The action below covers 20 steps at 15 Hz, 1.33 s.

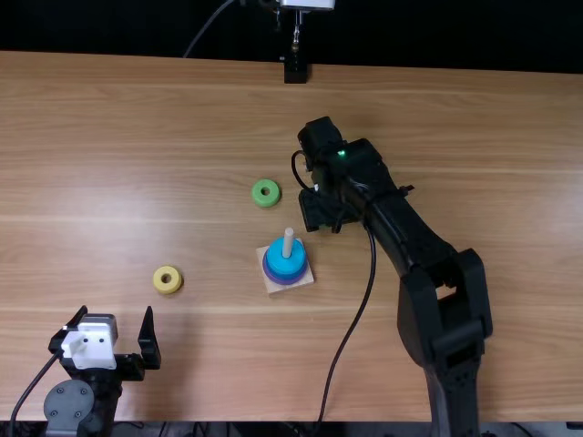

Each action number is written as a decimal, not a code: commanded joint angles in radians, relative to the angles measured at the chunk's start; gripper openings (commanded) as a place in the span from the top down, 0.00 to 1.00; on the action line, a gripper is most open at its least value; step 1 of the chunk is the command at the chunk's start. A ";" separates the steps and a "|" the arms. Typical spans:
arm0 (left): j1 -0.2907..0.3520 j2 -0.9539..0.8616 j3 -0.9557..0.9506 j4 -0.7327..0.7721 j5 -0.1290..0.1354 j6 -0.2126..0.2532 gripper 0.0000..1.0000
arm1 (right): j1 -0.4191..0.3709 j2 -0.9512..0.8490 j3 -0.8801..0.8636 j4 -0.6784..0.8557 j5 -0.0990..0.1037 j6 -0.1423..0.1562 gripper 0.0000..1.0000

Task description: Build the Hanoi tower: stack the rings onto the peg from bottom to top in this color order: purple, dark blue, light blue, dark green, light green, yellow, orange.

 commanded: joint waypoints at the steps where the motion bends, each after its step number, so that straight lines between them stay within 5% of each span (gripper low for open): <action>1: 0.004 -0.012 -0.110 -0.078 0.007 0.005 0.00 | -0.001 -0.092 0.048 -0.035 0.007 -0.041 0.84; 4: 0.004 -0.012 -0.110 -0.078 0.007 0.005 0.00 | 0.002 -0.105 0.120 -0.157 0.005 -0.048 0.84; 7: 0.004 -0.012 -0.110 -0.078 0.007 0.005 0.00 | 0.003 -0.173 0.226 -0.297 0.003 -0.087 0.84; 12: 0.004 -0.012 -0.110 -0.078 0.007 0.005 0.00 | 0.055 -0.179 0.423 -0.470 0.003 -0.089 0.84; 20: 0.004 -0.012 -0.110 -0.078 0.007 0.005 0.00 | 0.163 -0.219 0.501 -0.482 0.003 -0.089 0.84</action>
